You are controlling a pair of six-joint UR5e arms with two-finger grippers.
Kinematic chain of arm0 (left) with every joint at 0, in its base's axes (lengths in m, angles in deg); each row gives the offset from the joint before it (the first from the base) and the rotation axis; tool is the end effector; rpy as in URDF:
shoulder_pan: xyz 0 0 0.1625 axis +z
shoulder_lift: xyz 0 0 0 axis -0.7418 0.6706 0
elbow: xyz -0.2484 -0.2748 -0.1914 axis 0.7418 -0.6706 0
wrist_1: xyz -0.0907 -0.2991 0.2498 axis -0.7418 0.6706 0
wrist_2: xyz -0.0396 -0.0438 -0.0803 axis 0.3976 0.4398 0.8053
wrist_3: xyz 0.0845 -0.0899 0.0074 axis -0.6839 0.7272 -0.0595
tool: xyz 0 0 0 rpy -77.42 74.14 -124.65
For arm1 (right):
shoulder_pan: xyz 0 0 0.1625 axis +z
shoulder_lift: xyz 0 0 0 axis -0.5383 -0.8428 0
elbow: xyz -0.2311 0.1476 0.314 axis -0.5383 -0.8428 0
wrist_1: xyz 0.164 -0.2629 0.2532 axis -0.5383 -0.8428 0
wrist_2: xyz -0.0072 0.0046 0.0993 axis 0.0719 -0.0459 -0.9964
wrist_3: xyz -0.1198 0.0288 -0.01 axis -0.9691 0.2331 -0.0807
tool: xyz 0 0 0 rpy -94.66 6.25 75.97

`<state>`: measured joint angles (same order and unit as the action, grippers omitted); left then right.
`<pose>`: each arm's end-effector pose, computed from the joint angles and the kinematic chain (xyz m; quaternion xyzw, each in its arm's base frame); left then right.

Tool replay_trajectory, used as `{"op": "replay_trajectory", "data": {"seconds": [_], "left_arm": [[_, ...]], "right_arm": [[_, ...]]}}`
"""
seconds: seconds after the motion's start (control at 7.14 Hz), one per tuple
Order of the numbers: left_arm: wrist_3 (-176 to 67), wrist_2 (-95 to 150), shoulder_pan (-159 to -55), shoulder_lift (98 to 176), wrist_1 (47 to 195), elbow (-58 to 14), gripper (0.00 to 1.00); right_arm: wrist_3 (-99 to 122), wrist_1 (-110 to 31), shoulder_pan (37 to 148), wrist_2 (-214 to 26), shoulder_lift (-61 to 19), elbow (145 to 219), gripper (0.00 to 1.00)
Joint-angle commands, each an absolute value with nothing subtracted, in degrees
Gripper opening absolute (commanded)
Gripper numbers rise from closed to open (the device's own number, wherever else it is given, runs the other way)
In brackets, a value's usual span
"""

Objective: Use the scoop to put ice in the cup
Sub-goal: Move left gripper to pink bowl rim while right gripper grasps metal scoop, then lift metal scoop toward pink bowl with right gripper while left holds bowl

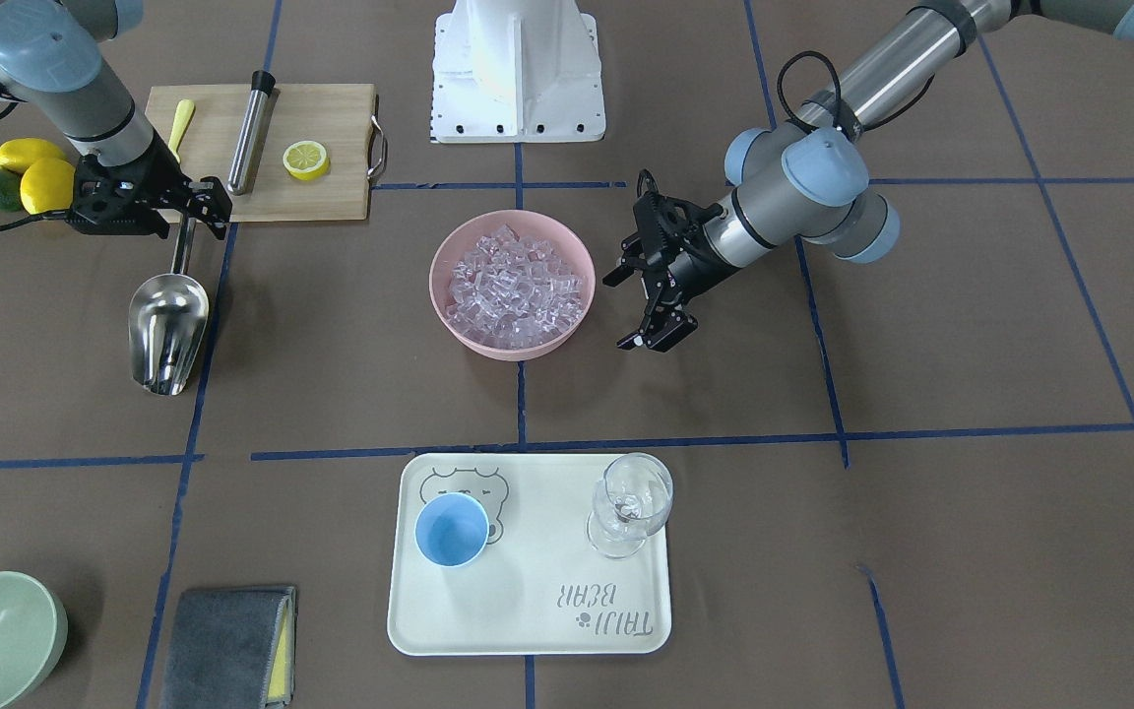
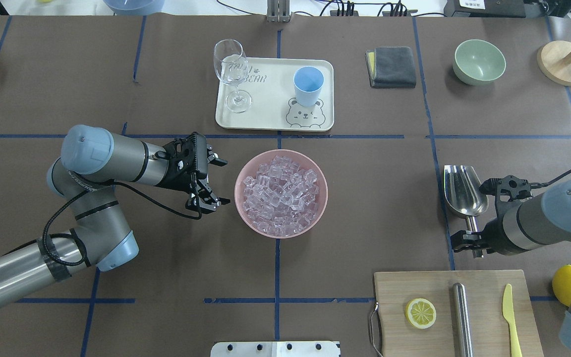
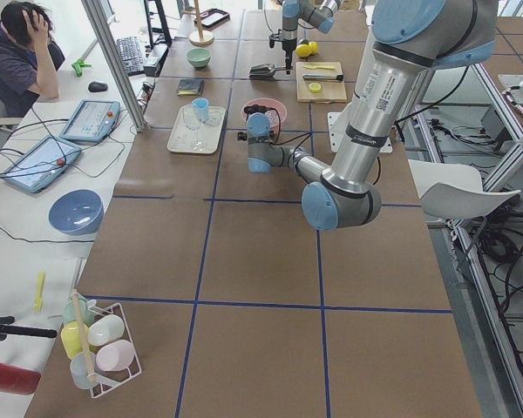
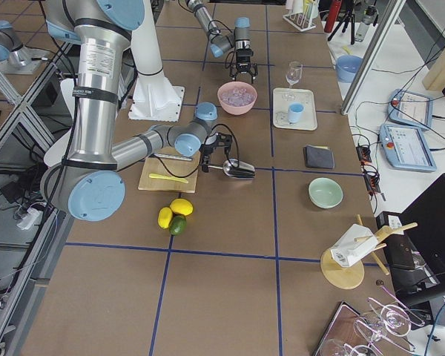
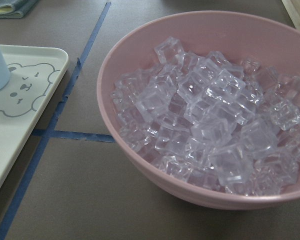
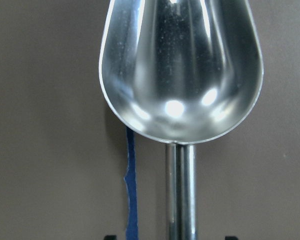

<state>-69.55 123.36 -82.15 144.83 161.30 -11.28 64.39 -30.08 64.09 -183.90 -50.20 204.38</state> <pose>0.5125 -0.4412 0.3312 0.4913 0.4589 0.4801 0.5635 -0.3352 -0.3055 0.4939 -0.0232 -0.3761 0.0194 0.9261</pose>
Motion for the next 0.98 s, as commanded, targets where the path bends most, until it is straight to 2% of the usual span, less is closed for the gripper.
{"op": "replay_trajectory", "data": {"seconds": [0.0,0.42,0.84], "left_arm": [[-69.45,123.36,-81.99,144.83,161.46,-11.28,1.00],[-69.45,123.36,-81.99,144.83,161.46,-11.28,1.00],[-69.45,123.36,-81.90,144.83,161.46,-11.28,1.00]], "right_arm": [[64.15,-30.51,64.03,-184.31,-50.44,204.29,0.00],[59.27,-30.69,66.48,-184.93,-50.71,205.52,0.00],[45.90,-38.65,72.37,-184.93,-51.42,212.44,0.00]]}}
